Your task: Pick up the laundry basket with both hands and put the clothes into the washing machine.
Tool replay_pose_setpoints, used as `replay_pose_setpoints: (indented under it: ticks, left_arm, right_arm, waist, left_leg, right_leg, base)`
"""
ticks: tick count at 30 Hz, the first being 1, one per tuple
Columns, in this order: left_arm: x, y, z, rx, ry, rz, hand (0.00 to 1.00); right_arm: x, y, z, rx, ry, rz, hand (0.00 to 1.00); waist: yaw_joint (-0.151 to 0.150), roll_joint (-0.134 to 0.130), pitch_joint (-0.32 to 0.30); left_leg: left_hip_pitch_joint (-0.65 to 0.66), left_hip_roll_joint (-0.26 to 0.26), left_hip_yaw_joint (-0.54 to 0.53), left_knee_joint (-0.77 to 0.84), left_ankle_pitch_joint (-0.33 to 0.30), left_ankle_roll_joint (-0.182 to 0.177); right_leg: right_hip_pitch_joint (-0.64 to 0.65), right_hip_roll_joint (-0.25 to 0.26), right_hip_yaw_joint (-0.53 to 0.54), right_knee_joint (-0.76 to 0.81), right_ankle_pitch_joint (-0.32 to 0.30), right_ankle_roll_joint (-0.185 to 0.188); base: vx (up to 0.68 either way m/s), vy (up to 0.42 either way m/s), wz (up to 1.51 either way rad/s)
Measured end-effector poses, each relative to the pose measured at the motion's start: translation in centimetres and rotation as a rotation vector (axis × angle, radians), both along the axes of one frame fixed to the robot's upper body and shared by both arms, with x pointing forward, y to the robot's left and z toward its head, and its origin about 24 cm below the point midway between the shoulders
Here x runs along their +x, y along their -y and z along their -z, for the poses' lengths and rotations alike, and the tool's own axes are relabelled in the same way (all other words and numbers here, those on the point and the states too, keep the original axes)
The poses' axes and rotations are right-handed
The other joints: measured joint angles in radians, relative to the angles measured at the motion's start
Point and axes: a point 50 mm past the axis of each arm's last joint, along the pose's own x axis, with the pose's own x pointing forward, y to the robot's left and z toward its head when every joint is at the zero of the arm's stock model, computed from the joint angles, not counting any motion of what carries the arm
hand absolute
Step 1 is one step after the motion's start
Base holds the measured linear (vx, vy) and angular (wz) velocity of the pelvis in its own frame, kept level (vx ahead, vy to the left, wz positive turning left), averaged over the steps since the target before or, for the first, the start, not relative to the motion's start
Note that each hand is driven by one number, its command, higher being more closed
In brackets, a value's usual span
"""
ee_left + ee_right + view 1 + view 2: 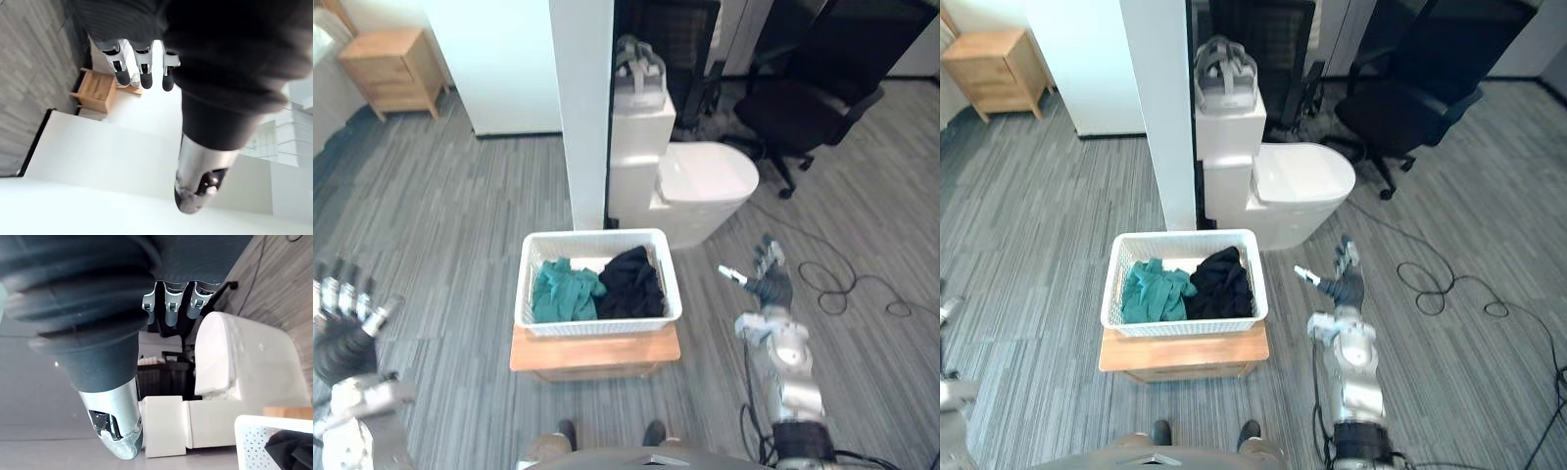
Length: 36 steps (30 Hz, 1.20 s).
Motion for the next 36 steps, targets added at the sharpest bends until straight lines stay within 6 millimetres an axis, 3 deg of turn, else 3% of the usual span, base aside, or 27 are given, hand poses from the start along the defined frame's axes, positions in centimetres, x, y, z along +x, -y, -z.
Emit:
replay_pose_setpoints:
  ticks: [2,4,7,9,14,20,27,31,36]
  left_arm:
    - [1.5,-0.6,-1.0,0.045,0.023,-0.016,0.00]
    - [3.9,-1.6,-1.4,0.089,0.001,-0.038,0.00]
    - [7.3,-1.9,-0.1,0.087,-0.110,-0.027,0.00]
    - [8.5,-1.8,0.6,0.061,-0.147,-0.018,0.00]
    - [9.9,-1.9,2.0,0.089,-0.282,-0.080,0.00]
    - [12.7,-0.9,2.8,0.018,-0.318,0.018,0.00]
    - [16.1,-0.1,1.4,-0.118,-0.252,0.158,0.00]
    - [18.4,-0.5,-0.1,-0.214,-0.224,0.181,0.00]
    - [20.3,0.2,-1.5,-0.273,-0.209,0.231,0.00]
  right_arm:
    - [1.5,0.4,-1.6,-0.005,0.043,-0.011,0.00]
    - [4.3,0.0,-4.2,-0.037,0.092,-0.050,0.00]
    - [7.0,-1.1,-6.6,-0.041,0.124,-0.095,0.00]
    - [7.7,-1.4,-7.4,-0.038,0.137,-0.101,0.00]
    - [8.7,-2.1,-10.1,-0.049,0.197,-0.101,0.00]
    - [9.3,-3.2,-12.4,-0.056,0.253,-0.124,0.00]
    - [9.5,-6.2,-13.5,0.001,0.281,-0.280,0.00]
    - [10.0,-7.9,-16.0,0.008,0.330,-0.362,0.00]
    - [10.0,-8.9,-16.0,-0.010,0.316,-0.409,0.00]
  waist:
    - [0.004,0.003,0.031]
    - [0.008,0.006,0.085]
    - [0.015,0.015,0.138]
    - [0.019,0.015,0.158]
    - [0.031,0.015,0.211]
    - [0.029,0.018,0.237]
    - [0.029,0.018,0.246]
    - [0.028,0.020,0.267]
    - [0.028,0.019,0.268]
  left_leg:
    - [-0.041,0.000,-0.008,0.017,0.009,0.001]
    - [-0.087,-0.003,-0.012,0.019,0.030,0.005]
    - [-0.145,-0.007,-0.015,0.016,0.059,0.010]
    - [-0.180,-0.007,-0.013,0.009,0.074,0.010]
    - [-0.271,0.005,0.022,0.005,0.101,0.012]
    - [-0.333,0.024,0.051,0.010,0.114,0.007]
    - [-0.373,0.050,0.076,0.007,0.124,-0.006]
    - [-0.407,0.056,0.083,0.003,0.135,-0.013]
    - [-0.430,0.056,0.079,-0.007,0.143,-0.016]
  right_leg:
    - [-0.035,-0.001,-0.008,0.013,0.005,-0.005]
    - [-0.094,-0.006,-0.007,0.048,0.004,-0.007]
    - [-0.171,-0.014,-0.002,0.084,0.008,-0.015]
    - [-0.216,-0.016,0.003,0.095,0.013,-0.022]
    - [-0.326,-0.010,0.038,0.087,0.056,-0.037]
    - [-0.377,0.012,0.060,0.036,0.109,-0.050]
    - [-0.405,0.039,0.068,-0.007,0.141,-0.064]
    - [-0.437,0.045,0.071,-0.025,0.164,-0.069]
    - [-0.449,0.046,0.061,-0.040,0.172,-0.069]
  base:
    - [-0.06,-0.029,0.16]
    - [-0.11,-0.024,0.05]
    - [-0.11,-0.015,0.02]
    - [-0.10,-0.014,-0.06]
    - [-0.09,-0.019,-0.19]
    - [-0.06,-0.016,-0.16]
    - [0.00,-0.027,-0.07]
    - [0.01,-0.018,-0.09]
    - [0.04,-0.005,0.07]
